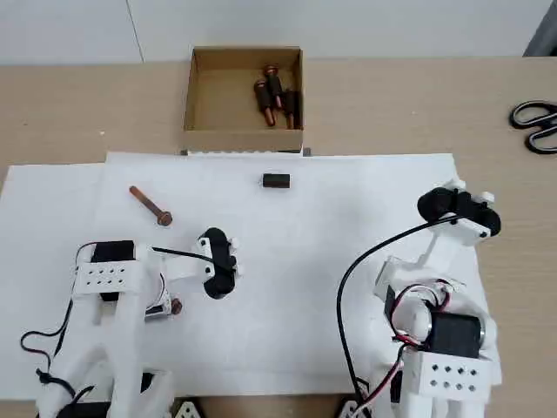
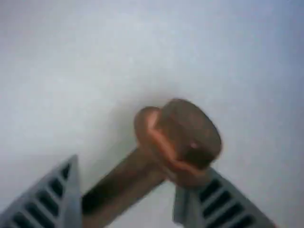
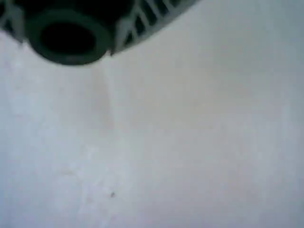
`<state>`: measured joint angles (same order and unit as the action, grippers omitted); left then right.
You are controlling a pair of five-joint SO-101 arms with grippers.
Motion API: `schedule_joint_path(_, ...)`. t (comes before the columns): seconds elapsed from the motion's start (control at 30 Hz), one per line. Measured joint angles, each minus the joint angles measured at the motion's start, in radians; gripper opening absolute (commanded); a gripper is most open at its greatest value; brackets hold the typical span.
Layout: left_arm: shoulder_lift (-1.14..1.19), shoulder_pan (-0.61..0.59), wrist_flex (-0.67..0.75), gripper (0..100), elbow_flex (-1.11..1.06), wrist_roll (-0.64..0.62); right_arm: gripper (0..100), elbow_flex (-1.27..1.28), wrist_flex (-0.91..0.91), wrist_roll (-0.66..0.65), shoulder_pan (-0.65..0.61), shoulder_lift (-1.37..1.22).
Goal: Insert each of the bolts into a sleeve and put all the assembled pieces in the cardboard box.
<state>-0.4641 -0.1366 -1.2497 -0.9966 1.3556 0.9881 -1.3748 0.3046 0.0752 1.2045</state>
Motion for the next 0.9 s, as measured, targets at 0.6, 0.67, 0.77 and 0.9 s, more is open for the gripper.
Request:
schedule_joint_path(0.6, 0.012, 0.058, -0.238, 0, 0.316, 0.0, 0.2, 0.0, -0.026, 0.0, 0.0, 0.0)
schedule_joint_path(0.67, 0.012, 0.08, -0.327, 0, 0.41, 0.0, 0.2, 0.0, -0.026, 0.0, 0.0, 0.0)
schedule_joint_path(0.77, 0.012, 0.126, -0.42, 0, 0.545, 0.0, 0.2, 0.0, -0.026, 0.0, 0.0, 0.0)
schedule_joint_path(0.9, 0.012, 0.176, -0.46, 0, 0.717, -0.023, 0.2, 0.0, -0.026, 0.0, 0.0, 0.0)
